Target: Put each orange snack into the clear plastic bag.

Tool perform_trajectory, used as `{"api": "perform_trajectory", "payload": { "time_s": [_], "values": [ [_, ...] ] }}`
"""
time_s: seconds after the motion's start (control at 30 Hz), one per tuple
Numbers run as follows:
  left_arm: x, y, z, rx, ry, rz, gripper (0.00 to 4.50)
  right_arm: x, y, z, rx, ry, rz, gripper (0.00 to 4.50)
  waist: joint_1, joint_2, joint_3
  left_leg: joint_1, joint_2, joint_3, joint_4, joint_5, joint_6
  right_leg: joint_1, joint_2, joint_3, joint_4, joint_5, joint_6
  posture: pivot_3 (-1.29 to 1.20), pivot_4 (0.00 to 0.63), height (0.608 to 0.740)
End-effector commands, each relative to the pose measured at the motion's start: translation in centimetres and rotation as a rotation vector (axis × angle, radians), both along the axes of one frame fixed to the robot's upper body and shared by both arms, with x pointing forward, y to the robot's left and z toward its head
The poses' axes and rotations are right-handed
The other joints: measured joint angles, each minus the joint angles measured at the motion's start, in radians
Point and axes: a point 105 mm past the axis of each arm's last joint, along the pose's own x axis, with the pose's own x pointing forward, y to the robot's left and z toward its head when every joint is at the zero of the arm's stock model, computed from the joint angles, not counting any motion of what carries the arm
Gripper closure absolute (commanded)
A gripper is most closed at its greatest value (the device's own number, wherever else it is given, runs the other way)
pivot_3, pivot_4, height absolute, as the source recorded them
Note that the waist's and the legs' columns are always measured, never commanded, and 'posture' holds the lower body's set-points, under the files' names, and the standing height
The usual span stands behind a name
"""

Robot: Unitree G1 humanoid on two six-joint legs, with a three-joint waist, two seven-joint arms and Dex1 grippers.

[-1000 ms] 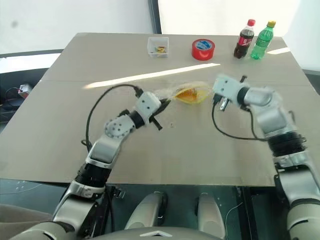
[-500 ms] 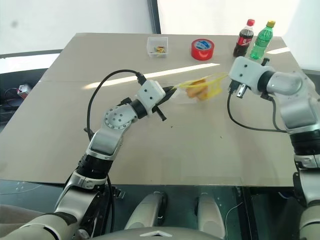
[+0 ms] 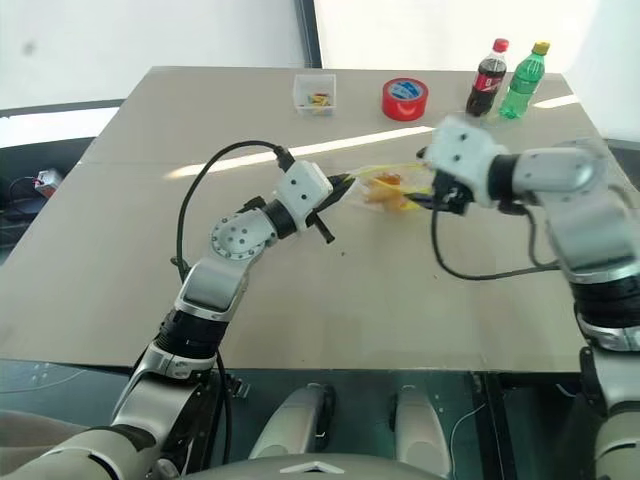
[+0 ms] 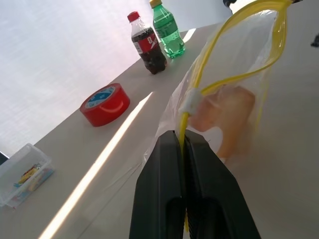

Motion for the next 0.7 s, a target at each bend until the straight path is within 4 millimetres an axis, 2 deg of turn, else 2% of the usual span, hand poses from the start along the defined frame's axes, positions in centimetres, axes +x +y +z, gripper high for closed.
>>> {"api": "perform_trajectory", "payload": {
  "time_s": [0.03, 0.4, 0.7],
  "values": [
    [-0.9, -0.8, 1.6, 0.008, -0.057, -0.041, 4.5, 0.0, 1.8, 2.2, -0.045, -0.155, 0.114, 1.23, 0.0, 0.0, 0.0, 0.0, 0.0, 0.0, 0.0, 0.0, 0.0, 0.0, 0.0, 0.0, 0.0, 0.0, 0.0, 0.0, 0.15, 0.74],
    [-1.2, -0.8, 1.4, 0.11, -0.102, -0.042, 4.5, 0.6, 4.5, 1.6, -0.159, -0.239, 0.273, 1.23, -0.001, 0.0, 0.0, 0.0, 0.0, -0.001, 0.0, 0.0, 0.0, 0.0, 0.0, -0.001, 0.0, 0.0, 0.0, 0.0, 0.15, 0.74],
    [-1.2, -0.6, 1.7, 0.18, -0.13, -0.051, 4.5, 0.8, 5.1, 1.6, -0.212, -0.313, 0.322, 1.23, 0.0, 0.0, 0.0, 0.0, 0.0, -0.001, 0.0, 0.0, 0.0, 0.0, 0.0, -0.001, 0.0, 0.0, 0.0, 0.0, 0.15, 0.74]
  ]
}}
